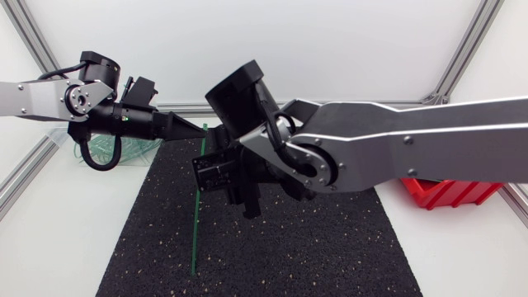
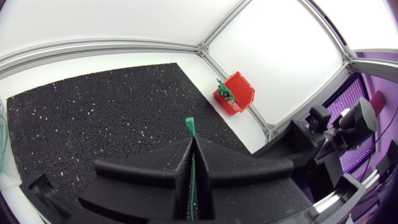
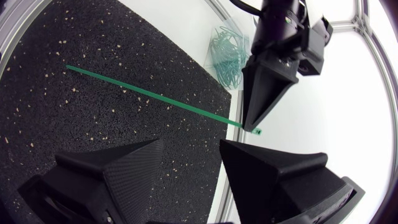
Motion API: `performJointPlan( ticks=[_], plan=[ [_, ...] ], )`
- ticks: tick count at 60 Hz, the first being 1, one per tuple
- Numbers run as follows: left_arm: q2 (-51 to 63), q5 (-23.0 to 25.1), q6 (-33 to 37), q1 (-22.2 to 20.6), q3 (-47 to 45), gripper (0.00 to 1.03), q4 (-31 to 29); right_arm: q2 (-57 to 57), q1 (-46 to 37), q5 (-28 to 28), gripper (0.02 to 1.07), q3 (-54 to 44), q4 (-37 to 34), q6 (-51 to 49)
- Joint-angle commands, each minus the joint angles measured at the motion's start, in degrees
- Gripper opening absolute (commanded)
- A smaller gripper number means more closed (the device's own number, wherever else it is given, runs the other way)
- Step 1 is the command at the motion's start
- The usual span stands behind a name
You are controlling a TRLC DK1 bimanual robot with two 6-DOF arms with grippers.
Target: Take a green cable tie from the red box, thread the tail through the head to close it, then place it in the transparent bin on the left.
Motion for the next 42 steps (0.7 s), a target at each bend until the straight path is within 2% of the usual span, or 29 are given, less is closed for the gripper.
performJointPlan(
  ticks=[1, 20, 27, 42],
  plan=[
    [2.2, 1.0, 1.5, -0.3, 3.2, 0.03, -2.2, 2.2, 0.9, 1.2, 0.70, -2.7, 3.5, -5.6],
    [4.5, 1.4, 4.2, -2.6, 6.6, 0.03, -8.7, 7.1, 3.3, 6.6, 0.70, -8.0, 22.8, -18.2],
    [7.7, 1.9, 7.6, -2.2, 10.4, 0.03, -14.8, 10.7, 3.2, 7.5, 0.70, -10.1, 30.9, -23.3],
    [10.6, 3.0, 12.1, -2.1, 15.1, 0.03, -23.2, 12.7, 3.2, 7.7, 0.70, -11.7, 33.8, -25.2]
  ],
)
